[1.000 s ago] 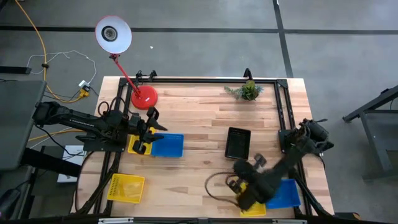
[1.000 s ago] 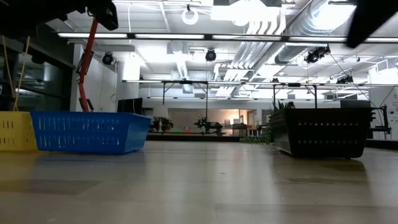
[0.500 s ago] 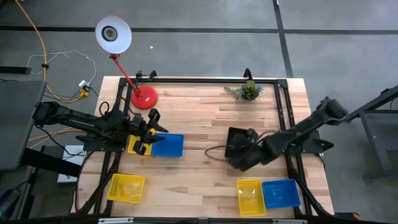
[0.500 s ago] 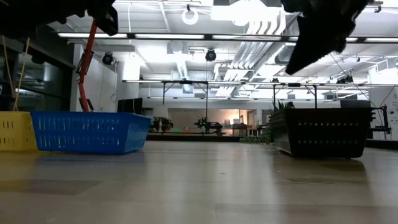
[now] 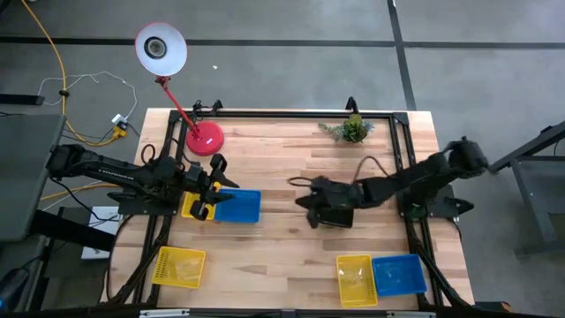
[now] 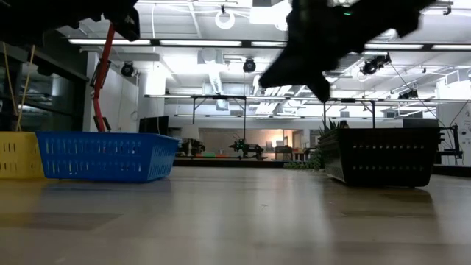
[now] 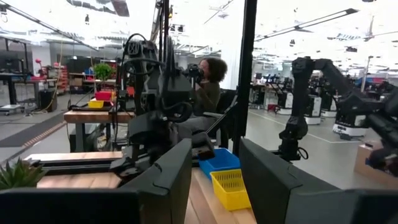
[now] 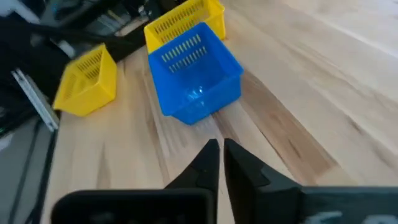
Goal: Stack baskets by color
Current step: Stack the top blue basket on the bottom blue basket
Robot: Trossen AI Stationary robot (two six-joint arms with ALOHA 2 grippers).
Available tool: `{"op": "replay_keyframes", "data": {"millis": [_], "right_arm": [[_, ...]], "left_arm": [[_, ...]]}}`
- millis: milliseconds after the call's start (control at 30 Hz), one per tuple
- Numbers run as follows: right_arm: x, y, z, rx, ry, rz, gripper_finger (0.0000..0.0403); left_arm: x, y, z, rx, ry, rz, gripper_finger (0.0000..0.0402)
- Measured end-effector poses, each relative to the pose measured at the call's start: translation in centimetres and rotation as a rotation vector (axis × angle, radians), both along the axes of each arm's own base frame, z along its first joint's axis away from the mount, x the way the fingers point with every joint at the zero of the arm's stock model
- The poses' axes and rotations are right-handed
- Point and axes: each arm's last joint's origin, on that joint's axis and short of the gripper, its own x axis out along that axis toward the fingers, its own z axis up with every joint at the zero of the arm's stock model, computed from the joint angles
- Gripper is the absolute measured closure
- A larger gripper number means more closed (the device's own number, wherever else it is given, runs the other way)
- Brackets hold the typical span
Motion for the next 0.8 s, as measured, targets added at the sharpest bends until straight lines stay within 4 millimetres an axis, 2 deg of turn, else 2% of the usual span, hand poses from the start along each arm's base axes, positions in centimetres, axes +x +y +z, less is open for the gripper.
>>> {"op": "replay_keyframes", "data": {"millis": [100,233,400,500,600,800], "right_arm": [[2.8,0.2,0.4,-0.046,0.073,0.019,0.0364],[6.4,0.3,1.3,-0.092,0.165,-0.026,0.0304],[10.5,-0.5,1.8,-0.05,0.191,-0.143,0.0218],[12.8,-0.9,1.4,-0.011,0.181,-0.183,0.0179],[14.4,-1.1,0.3,0.016,0.218,-0.194,0.0162],[15.9,-1.3,-1.8,0.039,0.322,-0.246,0.0158]], "left_arm": [[0.0,0.0,0.0,0.0,0.002,0.0,0.028],[0.0,0.0,-0.1,0.0,0.009,0.0,0.028],[0.0,0.0,-0.1,0.0,0.012,0.0,0.028],[0.0,0.0,-0.1,0.0,0.013,0.0,0.028],[0.0,0.0,-0.2,0.0,0.023,0.0,0.028],[0.1,0.0,-0.3,0.0,0.032,0.0,0.028]]}}
